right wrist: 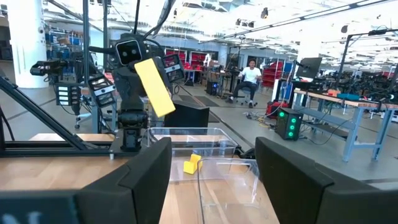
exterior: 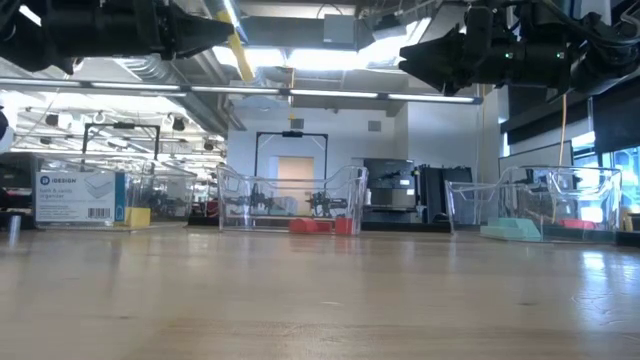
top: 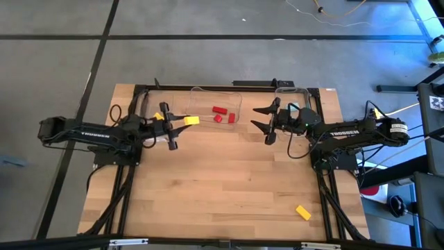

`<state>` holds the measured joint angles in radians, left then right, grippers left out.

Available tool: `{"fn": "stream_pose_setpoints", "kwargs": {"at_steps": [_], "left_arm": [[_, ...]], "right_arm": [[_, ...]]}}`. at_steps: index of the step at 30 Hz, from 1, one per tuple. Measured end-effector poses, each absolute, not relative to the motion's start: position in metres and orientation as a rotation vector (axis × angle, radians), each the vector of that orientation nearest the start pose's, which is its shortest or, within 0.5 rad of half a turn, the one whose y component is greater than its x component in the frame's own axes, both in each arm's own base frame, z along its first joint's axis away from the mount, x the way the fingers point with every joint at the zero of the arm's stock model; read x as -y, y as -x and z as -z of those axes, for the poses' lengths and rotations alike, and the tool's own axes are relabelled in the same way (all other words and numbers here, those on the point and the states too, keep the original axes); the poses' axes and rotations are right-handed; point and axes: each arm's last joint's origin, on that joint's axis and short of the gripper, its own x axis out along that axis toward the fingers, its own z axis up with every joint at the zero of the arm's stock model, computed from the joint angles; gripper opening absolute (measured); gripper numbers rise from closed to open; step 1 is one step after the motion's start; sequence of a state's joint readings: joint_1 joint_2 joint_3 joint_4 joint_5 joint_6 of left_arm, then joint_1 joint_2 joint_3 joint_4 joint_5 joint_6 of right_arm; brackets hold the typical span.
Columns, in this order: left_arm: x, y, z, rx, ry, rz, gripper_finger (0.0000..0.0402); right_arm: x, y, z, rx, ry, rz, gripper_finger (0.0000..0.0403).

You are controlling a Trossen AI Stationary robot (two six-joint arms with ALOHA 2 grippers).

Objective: Sort & place blocks by color
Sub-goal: Put the left yellow block into the left transparent bin

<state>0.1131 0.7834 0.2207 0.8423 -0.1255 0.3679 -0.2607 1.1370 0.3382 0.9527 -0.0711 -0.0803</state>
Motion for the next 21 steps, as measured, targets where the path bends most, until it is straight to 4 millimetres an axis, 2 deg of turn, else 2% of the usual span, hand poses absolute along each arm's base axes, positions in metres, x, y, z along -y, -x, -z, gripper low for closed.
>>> {"fn": "stream_pose_setpoints", "kwargs": {"at_steps": [9, 13, 17, 21], "left_arm": [[-0.022, -0.164, -0.236, 0.232, -0.36, -0.289, 0.0111], [-0.024, -0.163, -0.236, 0.231, -0.288, -0.341, 0.0111], [-0.028, -0.162, -0.234, 0.182, -0.255, -0.486, 0.0111], [-0.036, -0.161, -0.233, 0.049, -0.231, -0.812, 0.0111]], "right_arm": [[0.054, -0.212, -0.224, 0.143, 0.105, 0.195, 0.0235], [0.054, -0.212, -0.224, 0.141, 0.106, 0.195, 0.0235], [0.054, -0.212, -0.224, 0.141, 0.099, 0.195, 0.0235], [0.054, -0.212, -0.223, 0.14, 0.078, 0.193, 0.0235]]}}
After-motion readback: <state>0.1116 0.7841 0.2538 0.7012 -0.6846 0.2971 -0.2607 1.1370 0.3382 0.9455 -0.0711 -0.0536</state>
